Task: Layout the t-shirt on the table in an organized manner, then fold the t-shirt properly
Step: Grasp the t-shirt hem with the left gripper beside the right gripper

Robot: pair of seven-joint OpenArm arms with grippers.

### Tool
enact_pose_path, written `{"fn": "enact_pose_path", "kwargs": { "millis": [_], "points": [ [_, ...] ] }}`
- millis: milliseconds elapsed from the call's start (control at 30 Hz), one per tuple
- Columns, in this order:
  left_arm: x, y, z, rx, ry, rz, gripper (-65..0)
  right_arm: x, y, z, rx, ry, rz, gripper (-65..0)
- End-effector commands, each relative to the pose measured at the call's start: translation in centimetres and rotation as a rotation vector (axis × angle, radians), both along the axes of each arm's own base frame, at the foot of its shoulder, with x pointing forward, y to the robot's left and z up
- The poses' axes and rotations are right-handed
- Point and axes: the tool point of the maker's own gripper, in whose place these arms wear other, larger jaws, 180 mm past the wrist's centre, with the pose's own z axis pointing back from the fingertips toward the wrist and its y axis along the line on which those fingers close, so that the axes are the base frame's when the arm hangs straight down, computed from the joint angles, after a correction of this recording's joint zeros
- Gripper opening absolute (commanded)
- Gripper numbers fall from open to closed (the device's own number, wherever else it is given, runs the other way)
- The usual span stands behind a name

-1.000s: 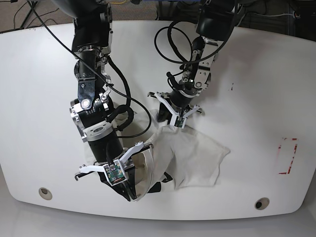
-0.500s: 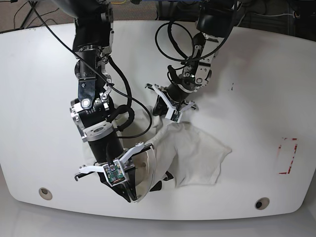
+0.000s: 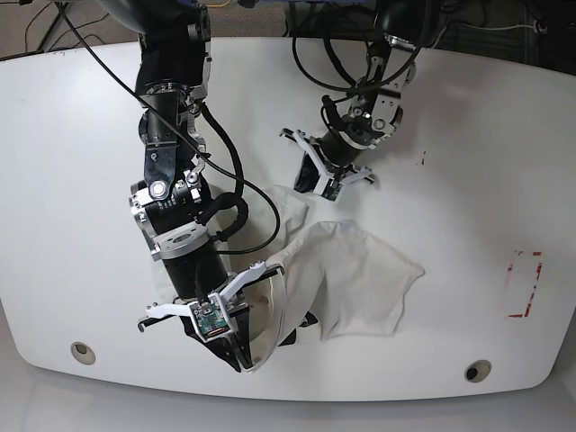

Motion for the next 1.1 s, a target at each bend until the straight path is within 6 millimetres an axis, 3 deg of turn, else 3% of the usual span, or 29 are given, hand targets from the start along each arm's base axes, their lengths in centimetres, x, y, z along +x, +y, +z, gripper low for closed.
{"fn": "enact_pose_path", "kwargs": {
  "millis": [0, 133, 333, 467, 567, 667, 867, 933, 1067],
  "points": [
    [0.8, 0.6, 2.6, -0.025, -0.081, 0.018, -65.0, 0.0, 0.0, 2.9, 0.024, -0.090, 0.006, -65.0],
    [0.4, 3.3, 3.8, -0.011, -0.115, 0.075, -65.0, 0.1, -0.2, 3.1, 0.022, -0.093, 0.003, -65.0],
    [0.3, 5.6, 4.7, 0.003, -0.140, 0.123, -65.0, 0.1, -0.1, 3.2, 0.022, -0.096, 0.004, -65.0],
    [0.3, 5.4, 4.7, 0.005, -0.141, 0.113, -64.6, 0.1, 0.0, 3.2, 0.021, -0.095, 0.006, -65.0],
    [0.1, 4.2, 4.8, -0.004, -0.143, 0.082, -63.3, 0.1, 0.1, 3.2, 0.024, -0.095, 0.008, -65.0],
    [-0.4, 2.2, 4.9, -0.018, -0.142, 0.032, -52.9, 0.1, 0.1, 3.2, 0.024, -0.095, 0.008, -65.0],
    [0.6, -0.5, 6.0, -0.072, -0.156, 0.016, -21.8, 0.1, 0.1, 3.2, 0.024, -0.095, 0.008, -65.0],
    [0.9, -1.2, 5.7, -0.085, -0.145, 0.018, -18.3, 0.1, 0.1, 3.2, 0.024, -0.095, 0.008, -65.0],
    [1.8, -2.1, 5.5, -0.100, -0.134, 0.018, -20.1, 0.1, 0.1, 3.1, 0.023, -0.093, 0.009, -65.0]
  ]
}}
